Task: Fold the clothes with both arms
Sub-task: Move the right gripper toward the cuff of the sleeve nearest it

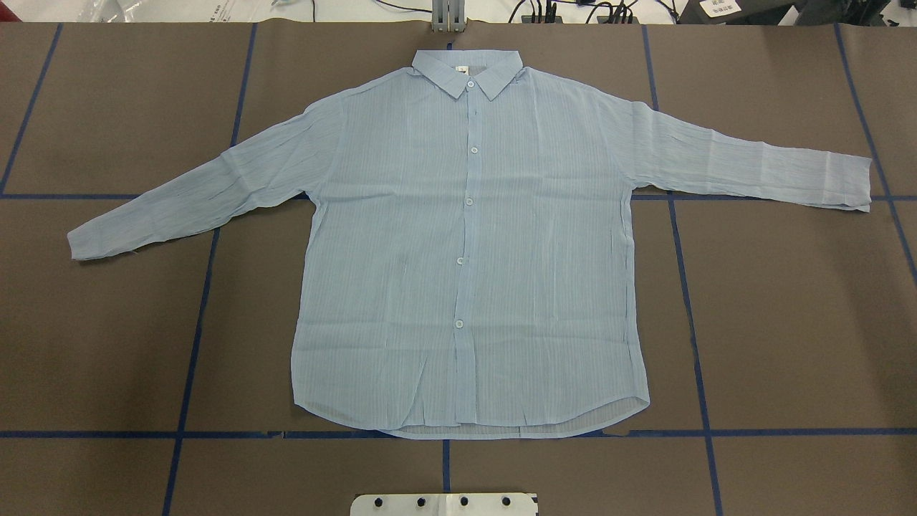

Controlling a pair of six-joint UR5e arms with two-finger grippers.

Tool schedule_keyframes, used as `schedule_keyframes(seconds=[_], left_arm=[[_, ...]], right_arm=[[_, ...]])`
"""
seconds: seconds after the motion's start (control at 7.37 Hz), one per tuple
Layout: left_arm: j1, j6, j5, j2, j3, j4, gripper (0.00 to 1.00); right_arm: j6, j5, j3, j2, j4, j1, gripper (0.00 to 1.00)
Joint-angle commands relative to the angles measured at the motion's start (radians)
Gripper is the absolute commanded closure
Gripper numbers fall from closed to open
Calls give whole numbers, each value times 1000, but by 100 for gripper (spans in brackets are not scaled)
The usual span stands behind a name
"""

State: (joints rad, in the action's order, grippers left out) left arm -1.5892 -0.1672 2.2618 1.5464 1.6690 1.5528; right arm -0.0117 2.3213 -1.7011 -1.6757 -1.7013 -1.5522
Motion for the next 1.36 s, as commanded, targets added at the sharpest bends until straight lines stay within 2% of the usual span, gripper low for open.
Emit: schedule_keyframes(seconds=[0.0, 0.27, 0.41, 0.54, 0.68, 0.81, 0.95, 1.08, 1.22], left_arm=[[0, 2, -1, -5, 1, 0, 0], [5, 2, -17, 17, 5, 1, 0], [6, 3, -57, 58, 6, 3, 0], [6, 0, -51, 96, -1, 1, 0], [8, -1, -50, 100, 11, 7, 0], [12, -3, -45, 101, 9, 30, 0], [12, -5, 11, 89, 5, 62, 0], [14, -2, 81, 90, -12, 82, 0], [14, 3, 84, 106, -5, 137, 0]], right_arm=[[4, 1, -9, 17, 2, 0, 0], [1, 0, -3, 20, 3, 1, 0], [2, 3, -3, 42, 24, 4, 0], [3, 4, 18, 42, 79, 10, 0], [3, 7, 27, 44, 180, 30, 0], [24, 19, 61, 60, 230, 34, 0], [27, 44, 139, 89, 318, 78, 0], [82, 44, 218, 96, 460, 108, 0], [190, 38, 301, 141, 574, 153, 0]])
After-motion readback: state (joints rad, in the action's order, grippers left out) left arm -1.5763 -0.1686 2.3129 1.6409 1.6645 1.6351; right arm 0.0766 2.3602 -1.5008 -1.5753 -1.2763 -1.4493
